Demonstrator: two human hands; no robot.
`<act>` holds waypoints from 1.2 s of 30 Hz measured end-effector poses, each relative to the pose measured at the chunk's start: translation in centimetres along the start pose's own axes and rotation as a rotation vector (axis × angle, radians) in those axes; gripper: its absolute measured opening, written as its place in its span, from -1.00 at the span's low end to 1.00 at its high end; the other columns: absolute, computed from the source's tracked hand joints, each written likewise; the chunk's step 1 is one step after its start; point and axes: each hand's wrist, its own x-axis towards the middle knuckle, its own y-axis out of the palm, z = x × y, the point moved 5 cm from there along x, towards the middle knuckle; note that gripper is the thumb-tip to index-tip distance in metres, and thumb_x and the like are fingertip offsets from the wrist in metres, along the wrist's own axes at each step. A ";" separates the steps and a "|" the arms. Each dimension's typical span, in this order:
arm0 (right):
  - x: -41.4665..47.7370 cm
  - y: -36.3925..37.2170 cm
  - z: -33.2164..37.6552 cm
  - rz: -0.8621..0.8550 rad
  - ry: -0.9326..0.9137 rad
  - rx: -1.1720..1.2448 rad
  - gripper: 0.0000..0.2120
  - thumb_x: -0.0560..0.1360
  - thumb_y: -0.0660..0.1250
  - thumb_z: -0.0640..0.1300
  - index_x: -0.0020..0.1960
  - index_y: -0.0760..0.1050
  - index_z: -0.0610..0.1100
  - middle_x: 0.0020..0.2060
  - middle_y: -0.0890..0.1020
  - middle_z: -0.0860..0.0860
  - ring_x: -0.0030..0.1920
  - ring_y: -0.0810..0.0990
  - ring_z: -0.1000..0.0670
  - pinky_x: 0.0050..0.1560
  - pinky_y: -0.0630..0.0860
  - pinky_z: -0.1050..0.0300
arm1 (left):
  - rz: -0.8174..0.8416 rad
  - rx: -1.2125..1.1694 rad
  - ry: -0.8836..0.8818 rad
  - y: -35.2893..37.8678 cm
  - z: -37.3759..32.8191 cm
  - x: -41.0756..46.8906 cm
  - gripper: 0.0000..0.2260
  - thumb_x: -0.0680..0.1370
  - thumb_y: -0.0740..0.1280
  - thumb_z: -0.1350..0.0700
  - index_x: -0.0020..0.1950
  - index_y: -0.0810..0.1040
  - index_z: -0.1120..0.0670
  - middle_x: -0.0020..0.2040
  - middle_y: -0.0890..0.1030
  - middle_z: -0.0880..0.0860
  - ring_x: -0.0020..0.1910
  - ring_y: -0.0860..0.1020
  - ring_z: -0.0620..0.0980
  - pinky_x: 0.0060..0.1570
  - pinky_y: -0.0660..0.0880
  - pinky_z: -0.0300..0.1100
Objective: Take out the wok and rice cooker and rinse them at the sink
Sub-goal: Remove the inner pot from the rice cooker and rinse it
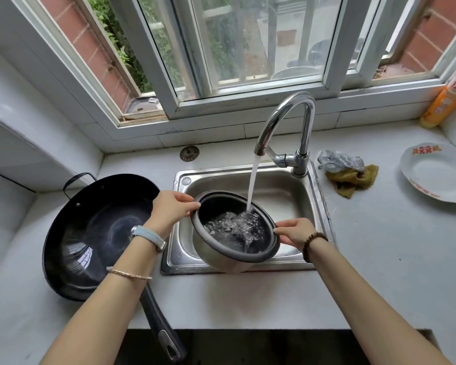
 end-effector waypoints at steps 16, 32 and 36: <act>-1.6 6.6 -6.6 0.212 0.298 0.294 -0.89 0.46 0.25 -0.51 -0.16 0.51 -0.37 -0.43 0.65 -0.19 -0.41 0.65 -0.05 -0.28 0.64 0.12 | 0.024 0.072 -0.095 -2.1 -3.1 1.7 -0.80 0.34 0.56 0.28 -0.09 0.65 0.28 -0.16 0.65 0.18 -0.22 0.61 -0.05 -0.35 0.55 -0.42; -2.5 11.3 -6.6 0.330 0.315 0.595 -0.85 0.53 0.19 -0.46 0.03 0.50 -0.37 -0.37 0.68 -0.14 -0.38 0.68 0.01 -0.35 0.61 0.24 | -0.013 0.302 0.060 -2.8 -9.5 0.0 -0.98 0.43 0.45 0.18 -0.17 0.66 0.07 -0.29 0.59 -0.02 -0.25 0.51 -0.11 -0.24 0.42 -0.28; -3.7 12.2 -5.8 0.381 0.303 0.683 -0.82 0.55 0.13 -0.47 -0.10 0.50 -0.36 -0.40 0.67 -0.14 -0.42 0.67 0.03 -0.38 0.60 0.26 | 0.040 0.337 0.129 -2.5 -10.8 -0.8 -0.84 0.47 0.41 0.18 0.05 0.67 0.08 -0.18 0.60 -0.05 -0.19 0.49 -0.17 -0.11 0.37 -0.29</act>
